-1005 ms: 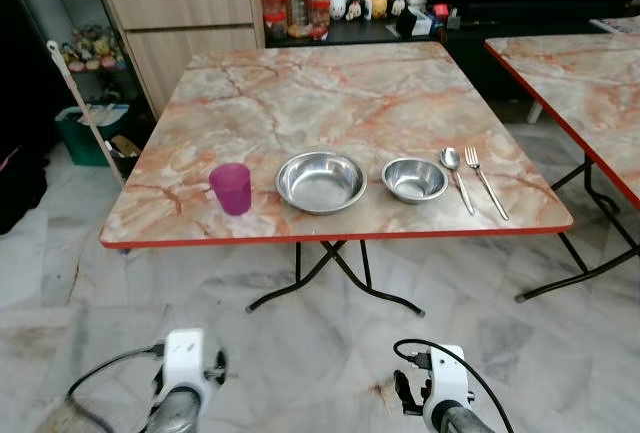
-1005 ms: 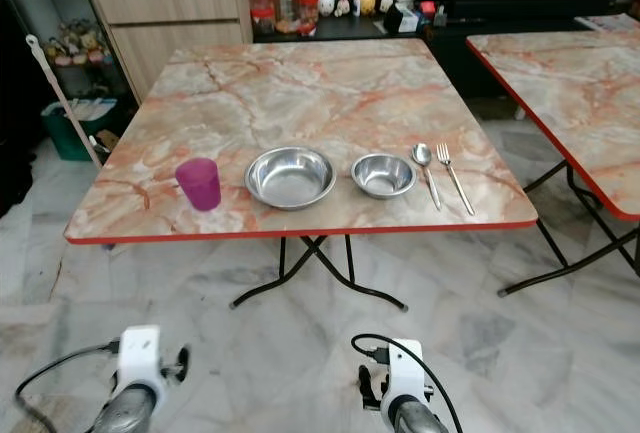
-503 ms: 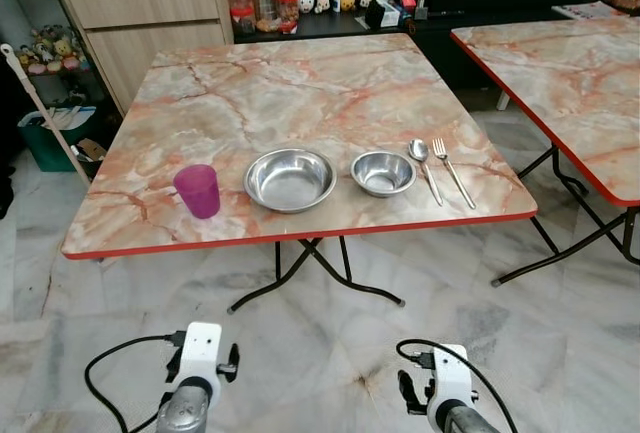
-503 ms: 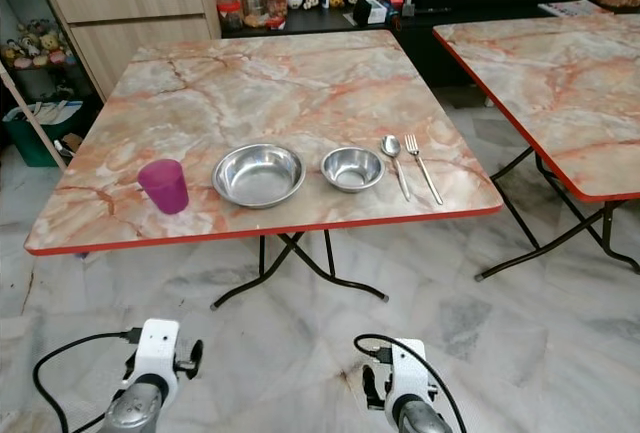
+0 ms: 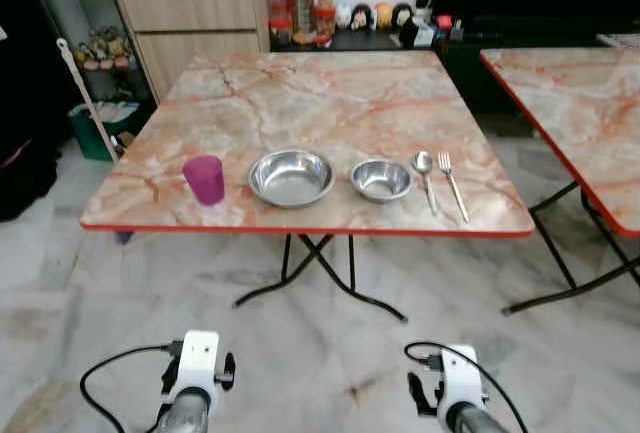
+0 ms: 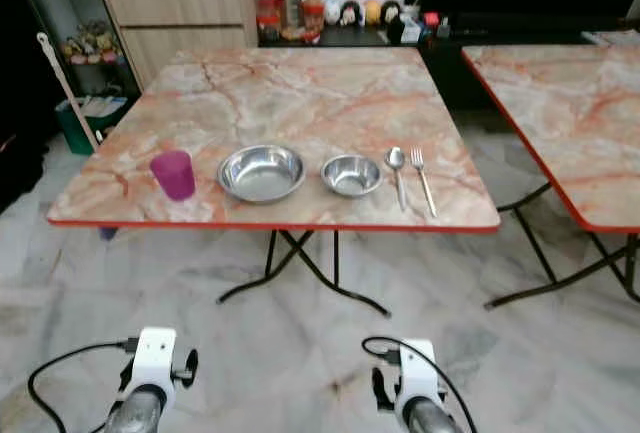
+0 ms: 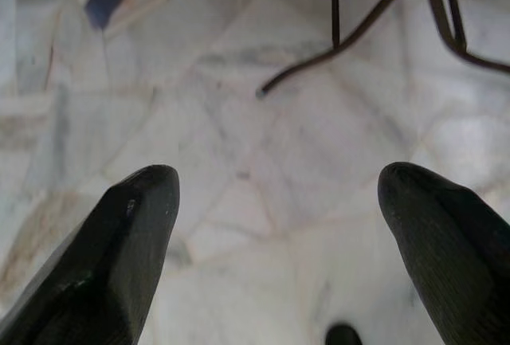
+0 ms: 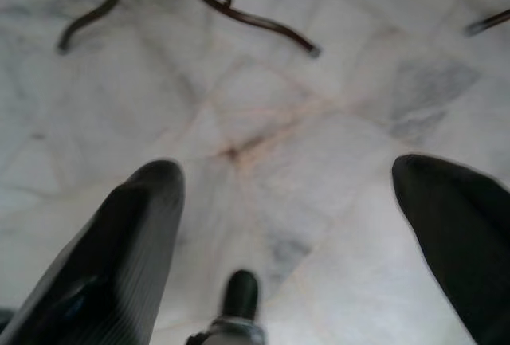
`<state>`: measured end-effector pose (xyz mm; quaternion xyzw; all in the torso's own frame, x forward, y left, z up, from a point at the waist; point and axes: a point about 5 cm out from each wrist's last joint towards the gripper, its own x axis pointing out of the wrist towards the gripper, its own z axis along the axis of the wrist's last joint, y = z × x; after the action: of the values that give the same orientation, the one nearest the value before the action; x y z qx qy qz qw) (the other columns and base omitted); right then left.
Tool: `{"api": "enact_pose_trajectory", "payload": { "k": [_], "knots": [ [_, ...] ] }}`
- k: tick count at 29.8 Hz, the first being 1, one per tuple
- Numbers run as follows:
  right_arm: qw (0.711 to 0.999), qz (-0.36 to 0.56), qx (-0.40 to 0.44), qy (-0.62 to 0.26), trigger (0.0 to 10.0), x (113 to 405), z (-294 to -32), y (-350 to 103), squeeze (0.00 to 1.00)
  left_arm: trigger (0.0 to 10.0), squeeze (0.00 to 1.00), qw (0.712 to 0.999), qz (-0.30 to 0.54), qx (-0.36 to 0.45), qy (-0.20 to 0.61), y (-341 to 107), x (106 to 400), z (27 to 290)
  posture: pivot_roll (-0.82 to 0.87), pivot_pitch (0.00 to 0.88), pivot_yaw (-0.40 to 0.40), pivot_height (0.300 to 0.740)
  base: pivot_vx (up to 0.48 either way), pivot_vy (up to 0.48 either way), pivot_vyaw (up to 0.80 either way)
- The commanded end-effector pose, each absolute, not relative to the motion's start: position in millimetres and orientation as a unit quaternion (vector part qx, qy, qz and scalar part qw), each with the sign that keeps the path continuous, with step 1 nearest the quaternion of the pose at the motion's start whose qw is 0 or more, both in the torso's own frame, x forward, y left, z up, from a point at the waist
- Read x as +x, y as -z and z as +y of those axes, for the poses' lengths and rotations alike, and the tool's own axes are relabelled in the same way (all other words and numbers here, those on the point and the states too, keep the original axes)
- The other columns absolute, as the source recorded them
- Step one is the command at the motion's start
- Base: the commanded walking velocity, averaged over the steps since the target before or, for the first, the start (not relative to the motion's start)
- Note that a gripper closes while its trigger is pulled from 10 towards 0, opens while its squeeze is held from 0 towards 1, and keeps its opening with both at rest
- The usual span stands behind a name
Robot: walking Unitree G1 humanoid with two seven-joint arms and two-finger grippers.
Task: Setting the table
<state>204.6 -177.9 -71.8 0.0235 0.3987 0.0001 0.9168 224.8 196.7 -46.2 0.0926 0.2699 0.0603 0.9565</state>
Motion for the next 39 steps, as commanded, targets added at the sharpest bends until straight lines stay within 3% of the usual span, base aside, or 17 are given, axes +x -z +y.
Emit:
{"api": "enact_pose_trajectory", "payload": {
  "k": [1,9,15,18,28,39],
  "knots": [
    [0.918,0.396,0.023,-0.004,10.0,206,-176,71,0.0,10.0,0.0,0.955,0.273,0.091,-0.065,47,224,198,0.09,0.0,-0.013,0.74,0.0,-0.428,0.0],
    [0.918,0.396,0.021,-0.005,10.0,206,-177,71,0.0,10.0,0.0,0.958,0.264,0.061,-0.09,46,223,203,0.09,0.0,-0.016,0.74,0.0,-0.053,0.0],
    [0.918,0.396,0.021,-0.003,10.0,206,-180,71,0.0,10.0,0.0,0.979,0.169,0.029,-0.109,20,243,205,0.09,0.0,-0.023,0.74,0.0,0.0,0.0],
    [0.917,0.397,0.017,-0.006,10.0,206,-180,71,0.0,10.0,0.0,0.991,0.077,0.016,-0.105,-13,270,199,0.1,0.0,-0.029,0.74,0.0,0.0,0.0],
    [0.918,0.396,0.014,-0.015,10.0,208,-178,70,0.0,10.0,0.0,0.994,-0.069,0.001,-0.082,-81,312,180,0.09,0.0,-0.033,0.74,0.033,0.0,0.0],
    [0.918,0.397,0.015,-0.007,10.0,207,-180,70,0.0,10.0,0.0,0.993,-0.094,-0.002,-0.078,-99,318,180,0.09,0.0,-0.029,0.74,0.421,0.0,0.0]
  ]
}}
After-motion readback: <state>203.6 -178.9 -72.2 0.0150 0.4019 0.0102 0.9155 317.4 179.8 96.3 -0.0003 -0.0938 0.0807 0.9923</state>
